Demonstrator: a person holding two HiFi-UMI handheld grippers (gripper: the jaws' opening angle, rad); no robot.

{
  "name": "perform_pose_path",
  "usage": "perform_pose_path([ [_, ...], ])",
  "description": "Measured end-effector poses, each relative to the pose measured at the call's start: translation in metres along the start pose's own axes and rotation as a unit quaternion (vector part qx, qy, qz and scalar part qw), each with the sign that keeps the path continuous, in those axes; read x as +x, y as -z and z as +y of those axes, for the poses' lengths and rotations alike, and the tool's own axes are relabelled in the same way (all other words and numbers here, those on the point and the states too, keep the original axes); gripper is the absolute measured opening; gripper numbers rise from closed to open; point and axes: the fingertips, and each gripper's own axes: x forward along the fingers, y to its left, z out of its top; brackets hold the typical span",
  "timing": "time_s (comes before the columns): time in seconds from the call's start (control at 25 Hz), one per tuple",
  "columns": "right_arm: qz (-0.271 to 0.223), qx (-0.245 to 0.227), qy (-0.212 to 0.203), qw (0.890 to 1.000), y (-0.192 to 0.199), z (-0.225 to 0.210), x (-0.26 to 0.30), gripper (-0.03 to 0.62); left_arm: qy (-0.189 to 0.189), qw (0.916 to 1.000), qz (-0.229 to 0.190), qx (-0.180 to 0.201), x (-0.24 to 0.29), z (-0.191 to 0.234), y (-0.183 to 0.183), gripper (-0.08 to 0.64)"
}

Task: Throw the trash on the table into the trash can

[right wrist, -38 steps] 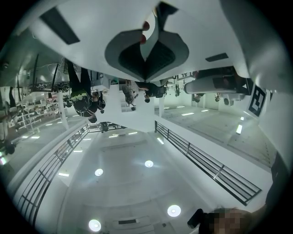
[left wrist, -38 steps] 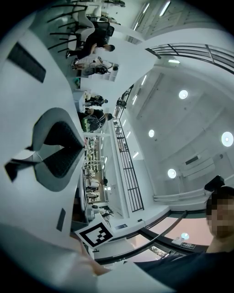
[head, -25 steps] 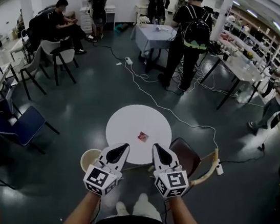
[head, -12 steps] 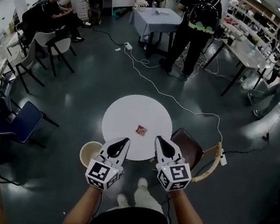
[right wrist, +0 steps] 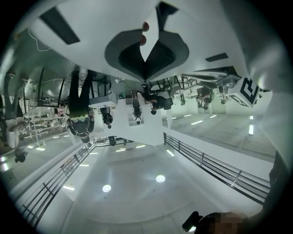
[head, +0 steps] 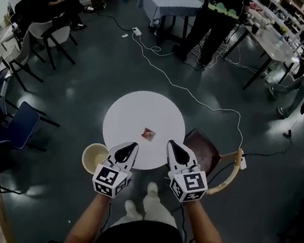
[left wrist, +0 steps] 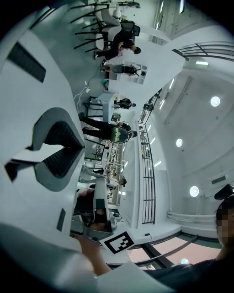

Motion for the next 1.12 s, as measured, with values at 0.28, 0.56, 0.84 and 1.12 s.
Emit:
perform_pose_path([
  [0.28, 0.026, 0.012, -0.001, 1.000, 0.030, -0.026, 0.021, 0.017, 0.000, 0.9991, 0.036, -0.020, 0.038, 0.013, 0.036, 0.009],
  [0.56, 0.047, 0.029, -0.001, 0.998, 0.059, -0.050, 0.039, 0.017, -0.003, 0.9967, 0.073, -0.034, 0.071, 0.024, 0.072, 0.009],
  [0.84, 0.067, 0.040, -0.002, 0.997, 0.091, -0.066, 0.059, 0.017, -0.009, 0.9935, 0.105, -0.043, 0.096, 0.040, 0.113, 0.011],
  [1.12, 0.091, 0.051, -0.004, 0.995, 0.123, -0.076, 0.072, 0.017, -0.010, 0.9886, 0.138, -0.061, 0.115, 0.051, 0.152, 0.081],
])
